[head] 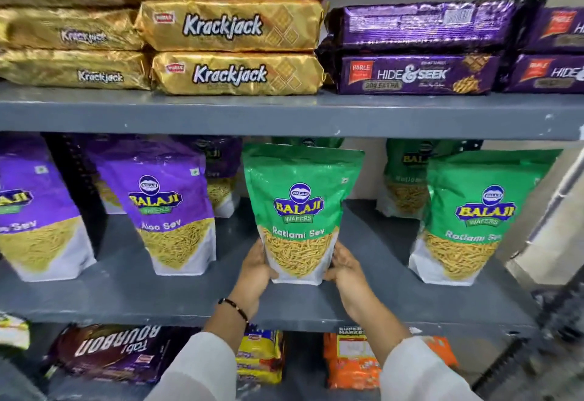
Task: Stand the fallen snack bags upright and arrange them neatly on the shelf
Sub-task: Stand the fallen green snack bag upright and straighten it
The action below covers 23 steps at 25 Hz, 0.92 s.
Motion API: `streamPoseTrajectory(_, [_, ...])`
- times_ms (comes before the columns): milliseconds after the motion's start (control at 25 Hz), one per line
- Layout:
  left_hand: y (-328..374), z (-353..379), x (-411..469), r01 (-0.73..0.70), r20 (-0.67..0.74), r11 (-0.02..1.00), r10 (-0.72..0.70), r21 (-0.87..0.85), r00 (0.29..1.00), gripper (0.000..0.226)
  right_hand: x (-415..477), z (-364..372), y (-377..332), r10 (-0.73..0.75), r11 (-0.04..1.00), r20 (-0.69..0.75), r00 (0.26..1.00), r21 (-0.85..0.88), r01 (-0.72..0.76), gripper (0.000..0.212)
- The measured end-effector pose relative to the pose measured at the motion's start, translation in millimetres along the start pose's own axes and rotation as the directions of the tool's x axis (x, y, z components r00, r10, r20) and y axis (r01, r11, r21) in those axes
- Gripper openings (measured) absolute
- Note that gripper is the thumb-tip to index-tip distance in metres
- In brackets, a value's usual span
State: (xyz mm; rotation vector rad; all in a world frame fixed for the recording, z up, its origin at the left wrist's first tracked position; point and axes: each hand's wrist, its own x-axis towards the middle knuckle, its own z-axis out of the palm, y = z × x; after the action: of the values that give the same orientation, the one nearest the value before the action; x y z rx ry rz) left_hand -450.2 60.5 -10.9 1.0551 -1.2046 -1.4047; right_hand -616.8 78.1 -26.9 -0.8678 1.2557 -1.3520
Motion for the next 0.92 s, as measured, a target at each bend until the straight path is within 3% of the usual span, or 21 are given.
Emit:
streamPoseTrajectory(200, [-2.1, -0.8, -0.8, 0.051, 0.059, 0.998, -0.052, 0.028, 0.997, 0.067, 5.7, 0.8, -4.7, 0.065, 0.987, -0.03, 0.997, -0.143, -0.069, 0.066])
streamPoseTrajectory(440, [-1.6, 4.6, -3.3, 0.091, 0.079, 0.992, -0.098, 0.085, 0.992, 0.074, -11.4, -10.5, -9.3, 0.0, 0.999, -0.022, 1.0, -0.046, -0.001, 0.075])
streamPoseTrajectory(920, [-0.6, 1.4, -3.8, 0.117, 0.055, 0.982, -0.126, 0.146, 0.99, 0.067, -16.1, -6.5, -4.2, 0.044, 0.995, -0.053, 0.998, -0.09, -0.049, 0.075])
